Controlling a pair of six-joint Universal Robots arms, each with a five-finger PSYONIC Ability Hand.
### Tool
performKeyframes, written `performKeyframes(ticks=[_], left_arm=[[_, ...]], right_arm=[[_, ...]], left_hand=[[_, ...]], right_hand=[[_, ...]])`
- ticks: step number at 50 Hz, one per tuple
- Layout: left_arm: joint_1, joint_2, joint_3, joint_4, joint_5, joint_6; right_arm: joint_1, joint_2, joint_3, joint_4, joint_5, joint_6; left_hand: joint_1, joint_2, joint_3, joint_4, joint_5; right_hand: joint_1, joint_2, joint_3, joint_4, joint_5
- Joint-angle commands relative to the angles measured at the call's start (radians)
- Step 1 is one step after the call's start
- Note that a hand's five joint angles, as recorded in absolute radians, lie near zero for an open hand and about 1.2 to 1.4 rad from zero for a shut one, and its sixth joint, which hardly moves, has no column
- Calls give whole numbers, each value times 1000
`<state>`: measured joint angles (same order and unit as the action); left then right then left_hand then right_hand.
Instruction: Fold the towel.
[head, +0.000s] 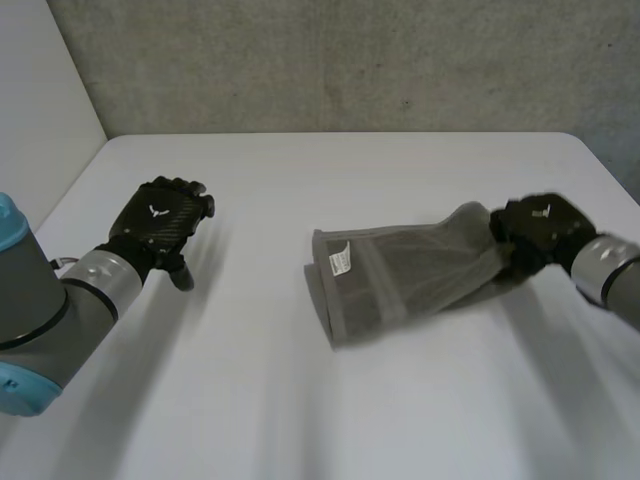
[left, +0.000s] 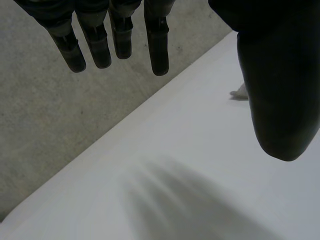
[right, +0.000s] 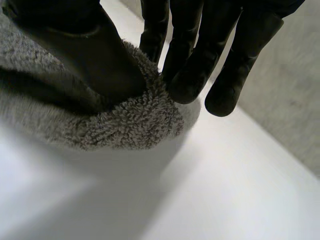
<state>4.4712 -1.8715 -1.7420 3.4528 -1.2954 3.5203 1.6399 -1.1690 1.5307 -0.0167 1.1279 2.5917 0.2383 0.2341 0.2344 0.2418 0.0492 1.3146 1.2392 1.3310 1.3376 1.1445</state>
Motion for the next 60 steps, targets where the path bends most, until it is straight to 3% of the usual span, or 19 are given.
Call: performKeyframes(ticks=[1,7,13,15,16,17,18,22,28,35,40,47,60], left_arm=[[-7,28,24,0,-5,-12],[-18,55,41,0,-7,-93],[-21,61,58,2,-7,-149],[-39,58,81,3,-8,-170],[-40,58,81,3,-8,-170],[-55,51,97,5,-10,-182],[-70,45,117,6,-10,-194],[-93,15,165,8,-12,-230],[-176,-84,303,5,-15,-355],[-257,-215,427,-9,-36,-431],[-314,-349,479,-49,-87,-439],[-380,-461,483,-64,-96,-432],[-389,-528,473,-69,-127,-426]], right_arm=[[231,23,-205,122,3,2],[464,159,-277,147,19,-5],[531,243,-264,149,20,-5],[528,265,-256,152,24,-2],[528,266,-256,152,24,-2],[525,259,-247,152,29,7],[515,249,-238,152,35,24],[475,196,-219,149,46,105],[310,30,-115,129,36,358],[232,-6,-78,121,32,438],[221,46,-103,116,29,446],[219,236,-227,115,29,511],[221,361,-290,116,29,483]], left_hand=[[-60,-56,-56,-64,-45],[-60,-56,-56,-64,-45],[-60,-56,-56,-64,-45],[-60,-56,-56,-64,-45],[-60,-56,-56,-64,-45],[-60,-56,-56,-64,-45],[-60,-56,-56,-64,-45],[-60,-56,-56,-64,-45],[-54,-50,-50,-58,-40],[-42,-38,-39,-46,-28],[-37,-32,-33,-40,-22],[-34,-29,-30,-37,-19],[-34,-29,-30,-37,-19]], right_hand=[[82,157,65,59,77],[82,157,65,59,77],[33,108,16,10,28],[-303,-228,-319,-326,-307],[-305,-229,-321,-328,-309],[-651,-575,-667,-674,-655],[-1137,-1061,-1153,-1160,-1141],[-1140,-1065,-1156,-1163,-1145],[-1140,-1065,-1156,-1163,-1145],[-1140,-1065,-1156,-1163,-1145],[-1140,-1065,-1156,-1163,-1145],[-1140,-1065,-1156,-1163,-1145],[-1140,-1065,-1156,-1163,-1145]])
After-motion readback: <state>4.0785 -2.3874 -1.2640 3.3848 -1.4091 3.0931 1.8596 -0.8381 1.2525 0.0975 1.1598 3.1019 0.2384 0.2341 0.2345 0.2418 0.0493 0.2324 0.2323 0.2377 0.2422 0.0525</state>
